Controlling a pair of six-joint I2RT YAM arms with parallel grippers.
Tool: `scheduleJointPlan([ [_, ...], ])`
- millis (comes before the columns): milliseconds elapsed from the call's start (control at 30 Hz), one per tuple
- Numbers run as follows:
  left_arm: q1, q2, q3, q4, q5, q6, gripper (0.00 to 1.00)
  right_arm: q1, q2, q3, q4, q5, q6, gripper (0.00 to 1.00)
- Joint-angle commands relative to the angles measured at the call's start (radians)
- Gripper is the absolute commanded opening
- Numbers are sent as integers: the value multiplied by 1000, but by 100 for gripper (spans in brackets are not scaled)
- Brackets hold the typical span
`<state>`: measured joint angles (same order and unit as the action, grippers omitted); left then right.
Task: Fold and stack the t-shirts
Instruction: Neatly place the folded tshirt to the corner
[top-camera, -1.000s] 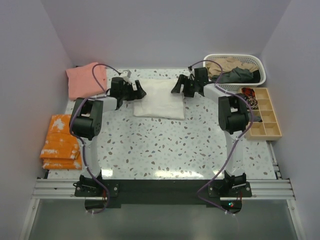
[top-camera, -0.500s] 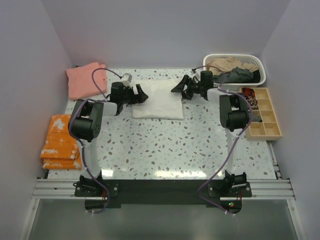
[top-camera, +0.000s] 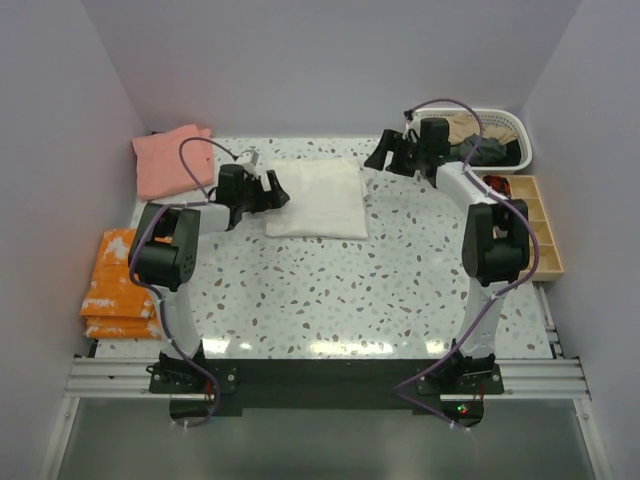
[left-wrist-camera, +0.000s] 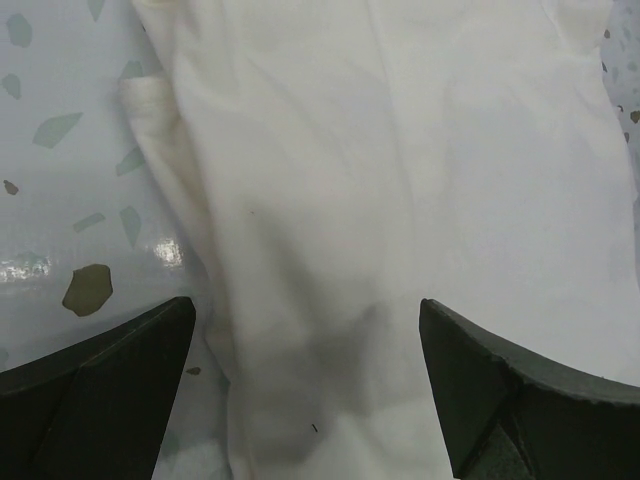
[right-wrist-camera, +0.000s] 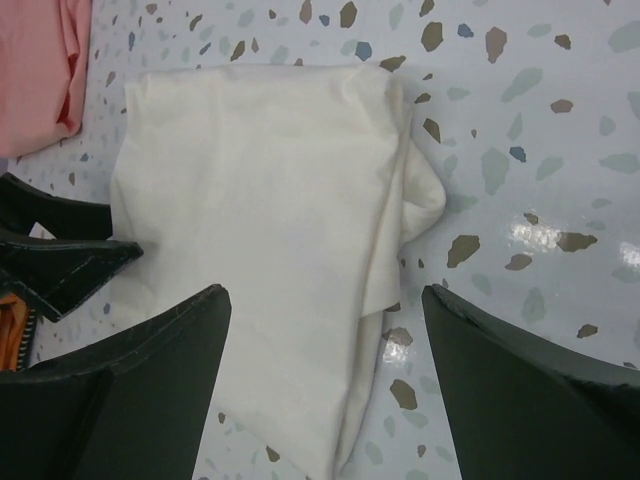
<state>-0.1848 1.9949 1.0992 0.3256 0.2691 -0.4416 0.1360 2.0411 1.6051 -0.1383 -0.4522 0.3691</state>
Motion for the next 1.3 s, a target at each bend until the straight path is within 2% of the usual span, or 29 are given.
scheduleJointPlan([
  [0,25,-13,13,-28,10,21,100,2,-41,-60,-34,47,-33,82],
  [167,27,74,56,-14,97,21,100,2,-55,-73,-29,35,-22,82],
  [333,19,203,112,69,304,-34,100,2,-52,-82,-17,14,-6,82],
  [367,10,223,140,97,335,-60,97,4,-52,-85,-14,15,-4,82],
  [467,-13,291,192,142,419,-117,68,4,-50,-100,-9,20,-1,82],
  [500,-16,306,206,147,442,-130,42,4,-50,-105,-9,21,-1,82],
  [567,-27,338,241,161,453,-161,21,4,-50,-109,-10,18,-2,82],
  [600,-25,346,254,161,458,-170,0,4,-53,-117,-11,18,-2,82],
  [700,-18,347,324,129,469,-157,0,4,-61,-135,-4,14,-4,82],
  [767,-7,344,454,-20,473,-65,0,2,-61,-145,0,7,-2,82],
  [800,-4,341,508,-96,440,-18,0,4,-64,-155,3,6,-2,82],
  [833,2,328,613,-255,409,35,0,2,-65,-157,3,4,-1,82],
  [867,7,321,663,-323,374,128,0,4,-65,-160,5,3,-4,82],
  [933,33,308,807,-525,273,206,0,2,-67,-169,5,1,-4,82],
  [1033,102,300,948,-681,194,294,0,4,-65,-172,12,-8,2,82],
  [1267,300,292,1073,-809,93,400,0,5,-42,-159,19,-40,19,82],
])
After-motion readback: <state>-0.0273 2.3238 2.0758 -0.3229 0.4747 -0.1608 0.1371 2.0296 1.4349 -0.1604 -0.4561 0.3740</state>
